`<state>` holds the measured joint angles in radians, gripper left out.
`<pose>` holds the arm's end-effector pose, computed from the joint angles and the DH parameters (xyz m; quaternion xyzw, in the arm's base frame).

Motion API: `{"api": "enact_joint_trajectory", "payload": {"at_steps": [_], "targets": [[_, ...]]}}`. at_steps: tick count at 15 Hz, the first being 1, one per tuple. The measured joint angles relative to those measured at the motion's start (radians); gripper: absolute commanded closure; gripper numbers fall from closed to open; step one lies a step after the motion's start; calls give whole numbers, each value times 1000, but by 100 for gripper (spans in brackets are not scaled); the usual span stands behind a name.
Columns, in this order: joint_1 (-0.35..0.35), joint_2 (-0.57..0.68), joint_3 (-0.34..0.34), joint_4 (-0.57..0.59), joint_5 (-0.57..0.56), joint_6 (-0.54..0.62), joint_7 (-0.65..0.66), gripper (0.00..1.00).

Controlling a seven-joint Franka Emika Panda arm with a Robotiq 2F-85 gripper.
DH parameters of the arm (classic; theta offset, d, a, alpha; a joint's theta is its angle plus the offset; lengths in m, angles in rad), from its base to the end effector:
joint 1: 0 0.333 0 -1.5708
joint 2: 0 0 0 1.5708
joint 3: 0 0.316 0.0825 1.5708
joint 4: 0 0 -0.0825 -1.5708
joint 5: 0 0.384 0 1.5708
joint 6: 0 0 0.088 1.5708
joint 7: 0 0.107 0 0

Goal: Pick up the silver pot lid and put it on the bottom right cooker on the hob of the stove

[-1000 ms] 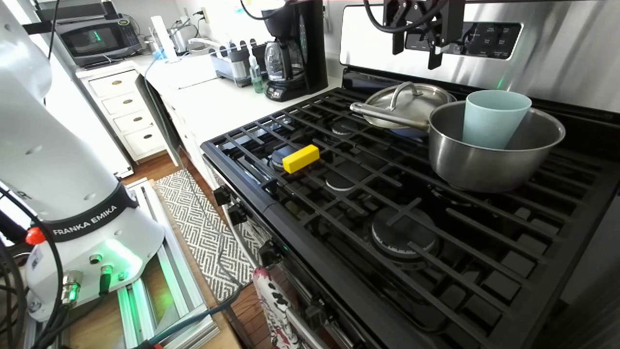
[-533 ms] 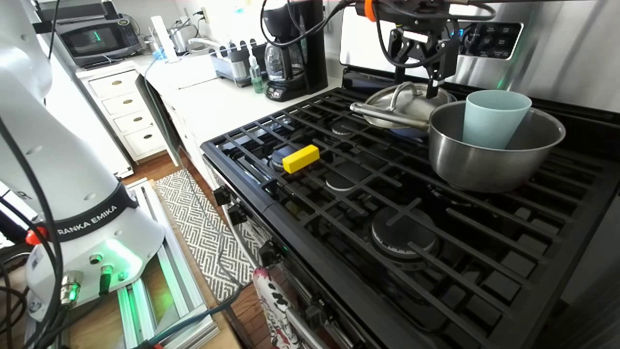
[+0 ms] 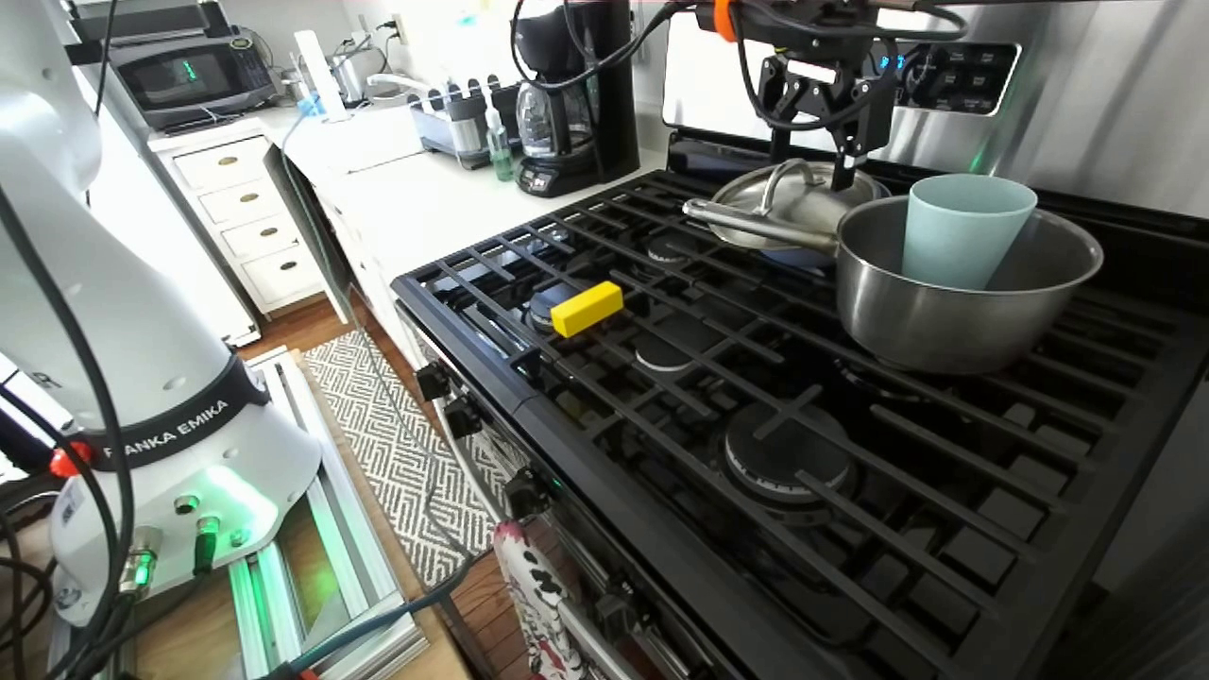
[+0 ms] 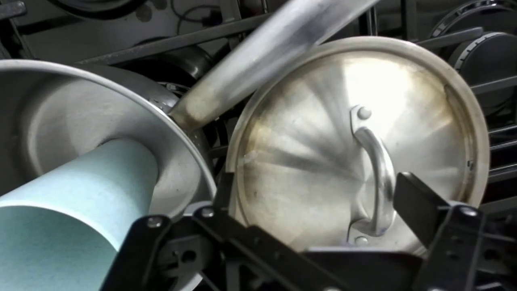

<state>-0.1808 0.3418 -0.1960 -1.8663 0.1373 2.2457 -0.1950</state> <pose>0.5931 -0.2224 0.3410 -0.9915 0.1259 -0.0283 0.0146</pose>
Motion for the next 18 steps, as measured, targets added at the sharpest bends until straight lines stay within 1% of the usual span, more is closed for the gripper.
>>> {"api": "enact_joint_trajectory", "payload": {"at_steps": [3, 5, 6, 8, 9, 11, 12, 13, 15, 17, 18], "targets": [[-1, -5, 22, -2, 1, 1, -12, 0], [0, -15, 42, -4, 1, 1, -27, 7], [1, -17, 50, -5, 0, 1, -33, 6], [1, -13, 64, -6, 0, 5, -45, 11], [1, -6, 69, -6, 0, 10, -51, 34], [1, 9, 74, -7, 0, 20, -54, 37], [1, 15, 75, -7, -1, 25, -54, 43], [1, 19, 75, -8, -2, 31, -54, 52], [0, 20, 75, -9, -3, 43, -54, 66], [0, 20, 75, -9, -3, 56, -54, 79], [0, 20, 75, -9, -3, 64, -55, 87]]}}
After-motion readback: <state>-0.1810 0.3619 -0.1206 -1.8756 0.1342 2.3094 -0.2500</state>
